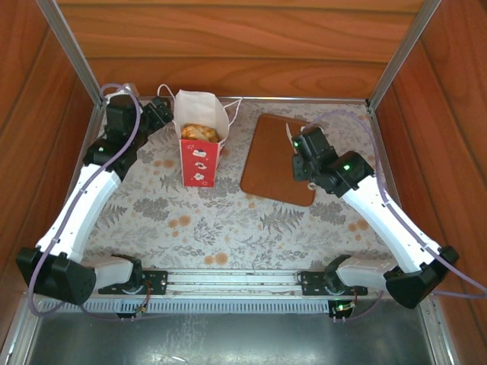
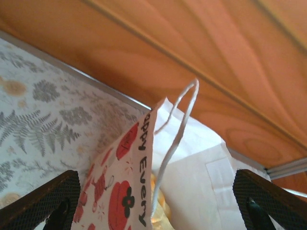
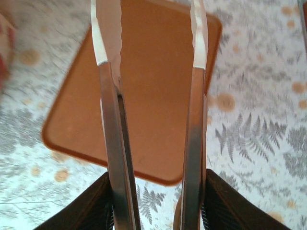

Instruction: Place the fake bread into the paper bag

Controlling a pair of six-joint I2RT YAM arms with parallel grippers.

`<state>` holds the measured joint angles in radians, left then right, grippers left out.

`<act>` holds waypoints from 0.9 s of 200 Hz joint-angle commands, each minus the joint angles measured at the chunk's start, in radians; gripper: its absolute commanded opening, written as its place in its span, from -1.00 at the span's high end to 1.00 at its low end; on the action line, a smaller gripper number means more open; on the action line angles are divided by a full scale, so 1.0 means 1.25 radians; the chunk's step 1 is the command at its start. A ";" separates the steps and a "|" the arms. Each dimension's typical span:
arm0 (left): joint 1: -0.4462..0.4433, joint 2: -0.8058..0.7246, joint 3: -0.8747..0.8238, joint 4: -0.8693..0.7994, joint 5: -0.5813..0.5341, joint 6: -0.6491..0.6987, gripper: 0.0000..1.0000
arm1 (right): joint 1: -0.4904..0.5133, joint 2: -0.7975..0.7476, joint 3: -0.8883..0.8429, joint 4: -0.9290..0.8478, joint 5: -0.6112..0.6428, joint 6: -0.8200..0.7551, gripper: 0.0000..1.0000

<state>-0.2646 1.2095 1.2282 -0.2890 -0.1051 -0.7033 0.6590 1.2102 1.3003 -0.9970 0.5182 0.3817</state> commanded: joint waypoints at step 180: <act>0.008 -0.309 -0.178 0.013 -0.349 0.155 -0.76 | -0.046 0.355 -0.174 0.251 -0.120 0.122 -0.09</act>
<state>-0.2611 0.8440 0.9894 -0.2405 -0.4789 -0.5663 0.6079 1.6516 1.1034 -0.6964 0.3771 0.4828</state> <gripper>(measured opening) 0.881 0.533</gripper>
